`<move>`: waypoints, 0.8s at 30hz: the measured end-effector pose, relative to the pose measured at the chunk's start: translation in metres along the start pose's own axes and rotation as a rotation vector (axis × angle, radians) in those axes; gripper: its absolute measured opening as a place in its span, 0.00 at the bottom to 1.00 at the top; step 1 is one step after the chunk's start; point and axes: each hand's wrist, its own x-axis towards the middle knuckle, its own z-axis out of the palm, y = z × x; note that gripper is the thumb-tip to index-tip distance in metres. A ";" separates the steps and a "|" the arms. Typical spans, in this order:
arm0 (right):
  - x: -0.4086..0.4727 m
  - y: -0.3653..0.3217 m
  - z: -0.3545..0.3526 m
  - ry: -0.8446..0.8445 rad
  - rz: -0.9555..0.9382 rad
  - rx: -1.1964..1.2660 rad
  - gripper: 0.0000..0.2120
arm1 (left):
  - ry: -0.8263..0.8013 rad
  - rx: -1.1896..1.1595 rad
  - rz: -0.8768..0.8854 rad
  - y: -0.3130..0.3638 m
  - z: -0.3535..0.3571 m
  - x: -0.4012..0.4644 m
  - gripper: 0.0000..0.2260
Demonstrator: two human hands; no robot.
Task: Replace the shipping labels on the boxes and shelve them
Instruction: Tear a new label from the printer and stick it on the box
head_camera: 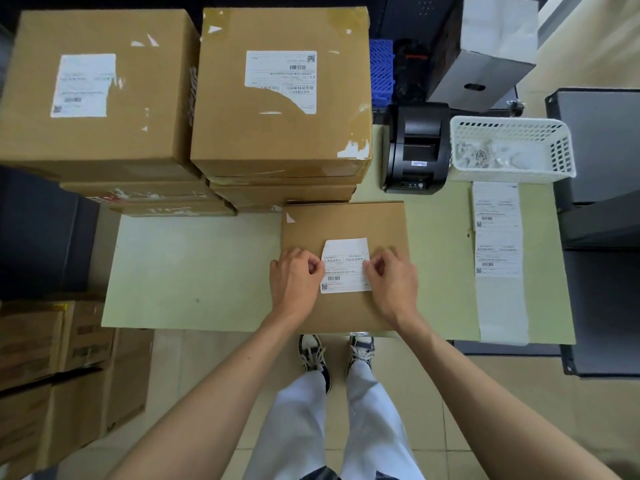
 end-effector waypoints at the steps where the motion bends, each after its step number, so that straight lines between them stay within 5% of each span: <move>1: 0.000 0.000 -0.001 0.012 0.004 -0.011 0.08 | 0.006 0.000 -0.004 0.000 0.000 0.000 0.08; 6: 0.002 0.001 -0.013 0.045 -0.065 -0.152 0.11 | 0.046 -0.006 0.051 -0.008 -0.007 0.000 0.10; 10: 0.000 -0.002 -0.013 0.106 -0.328 -0.292 0.11 | 0.088 0.135 0.357 -0.014 -0.012 0.002 0.04; 14: -0.006 -0.012 -0.008 -0.039 -0.597 -0.410 0.20 | -0.017 0.303 0.724 -0.010 -0.005 0.004 0.22; 20: -0.005 -0.008 -0.004 -0.177 -0.595 -0.495 0.25 | -0.293 0.455 0.628 -0.004 -0.005 0.002 0.29; 24: 0.002 0.006 -0.010 -0.167 -0.560 -0.504 0.24 | -0.274 0.465 0.616 -0.019 -0.009 0.005 0.27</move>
